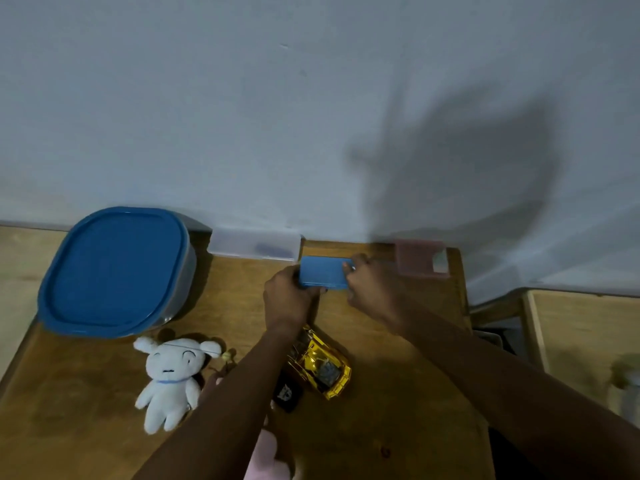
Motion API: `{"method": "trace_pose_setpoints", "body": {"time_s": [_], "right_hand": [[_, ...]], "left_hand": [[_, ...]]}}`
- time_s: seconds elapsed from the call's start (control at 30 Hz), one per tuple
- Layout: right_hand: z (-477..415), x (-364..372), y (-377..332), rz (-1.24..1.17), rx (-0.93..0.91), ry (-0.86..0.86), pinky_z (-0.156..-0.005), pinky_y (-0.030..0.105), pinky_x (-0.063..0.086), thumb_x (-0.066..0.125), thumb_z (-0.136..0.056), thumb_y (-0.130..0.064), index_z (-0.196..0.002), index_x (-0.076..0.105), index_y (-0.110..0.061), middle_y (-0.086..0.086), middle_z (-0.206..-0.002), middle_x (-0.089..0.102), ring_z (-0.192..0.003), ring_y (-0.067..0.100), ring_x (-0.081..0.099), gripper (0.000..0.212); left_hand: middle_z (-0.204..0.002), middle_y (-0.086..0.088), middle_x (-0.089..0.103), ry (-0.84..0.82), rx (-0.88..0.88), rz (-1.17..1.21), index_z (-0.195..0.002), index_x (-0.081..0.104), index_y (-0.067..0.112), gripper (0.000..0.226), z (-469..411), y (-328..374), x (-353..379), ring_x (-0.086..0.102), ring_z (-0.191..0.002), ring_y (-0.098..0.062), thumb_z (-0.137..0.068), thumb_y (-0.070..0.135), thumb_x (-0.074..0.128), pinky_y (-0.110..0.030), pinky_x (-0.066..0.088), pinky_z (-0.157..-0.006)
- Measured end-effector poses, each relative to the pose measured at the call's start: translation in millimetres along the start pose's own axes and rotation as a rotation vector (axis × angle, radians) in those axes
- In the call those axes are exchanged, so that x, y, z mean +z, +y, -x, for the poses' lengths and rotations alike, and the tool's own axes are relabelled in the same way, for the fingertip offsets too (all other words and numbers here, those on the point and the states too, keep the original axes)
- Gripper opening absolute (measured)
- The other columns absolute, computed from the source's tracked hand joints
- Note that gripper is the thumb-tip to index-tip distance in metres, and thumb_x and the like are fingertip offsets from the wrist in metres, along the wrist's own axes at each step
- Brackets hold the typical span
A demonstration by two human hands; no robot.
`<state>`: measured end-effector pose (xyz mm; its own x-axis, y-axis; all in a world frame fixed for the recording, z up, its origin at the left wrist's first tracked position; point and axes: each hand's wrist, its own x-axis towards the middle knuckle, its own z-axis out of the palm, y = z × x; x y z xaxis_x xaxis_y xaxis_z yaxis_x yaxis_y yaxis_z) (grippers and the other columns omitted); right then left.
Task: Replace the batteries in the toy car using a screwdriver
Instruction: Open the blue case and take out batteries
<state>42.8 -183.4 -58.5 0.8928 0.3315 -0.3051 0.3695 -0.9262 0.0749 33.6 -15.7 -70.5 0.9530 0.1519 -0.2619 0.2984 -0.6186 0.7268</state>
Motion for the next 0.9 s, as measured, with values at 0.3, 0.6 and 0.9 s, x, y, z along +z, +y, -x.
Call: {"method": "trace_pose_setpoints", "body": {"time_s": [0.3, 0.6, 0.9], "right_hand": [[-22, -45, 37, -0.348, -0.018, -0.195, -0.089, 0.042, 0.050, 0.072, -0.081, -0.035, -0.116, 0.070, -0.012, 0.012, -0.110, 0.067, -0.103, 0.029, 0.062, 0.042], [-29, -36, 47, -0.240, 0.213, 0.280, -0.074, 0.034, 0.045, 0.056, -0.090, -0.029, -0.108, 0.070, -0.021, 0.002, -0.108, 0.069, -0.104, 0.026, 0.063, 0.023], [11, 12, 44, -0.407, 0.174, 0.473, -0.058, 0.025, 0.033, 0.073, -0.069, -0.008, -0.069, 0.067, -0.015, 0.004, -0.070, 0.063, -0.061, 0.024, 0.064, 0.010]], "left_hand": [[-0.106, -0.005, 0.076, -0.007, 0.054, -0.082, -0.111, 0.072, 0.012, 0.046, -6, -8, -5, 0.071, -0.098, -0.022, -0.069, 0.019, 0.089, -0.042, 0.061, -0.085], [-0.116, -0.009, 0.074, -0.012, 0.159, -0.106, -0.123, 0.070, 0.017, 0.036, 4, -10, -2, 0.070, -0.102, -0.021, -0.088, 0.024, 0.076, -0.040, 0.059, -0.090], [-0.117, -0.014, 0.075, 0.000, 0.117, -0.069, -0.124, 0.071, 0.014, 0.041, 2, -8, -2, 0.070, -0.105, -0.025, -0.087, 0.029, 0.078, -0.037, 0.059, -0.091]]}}
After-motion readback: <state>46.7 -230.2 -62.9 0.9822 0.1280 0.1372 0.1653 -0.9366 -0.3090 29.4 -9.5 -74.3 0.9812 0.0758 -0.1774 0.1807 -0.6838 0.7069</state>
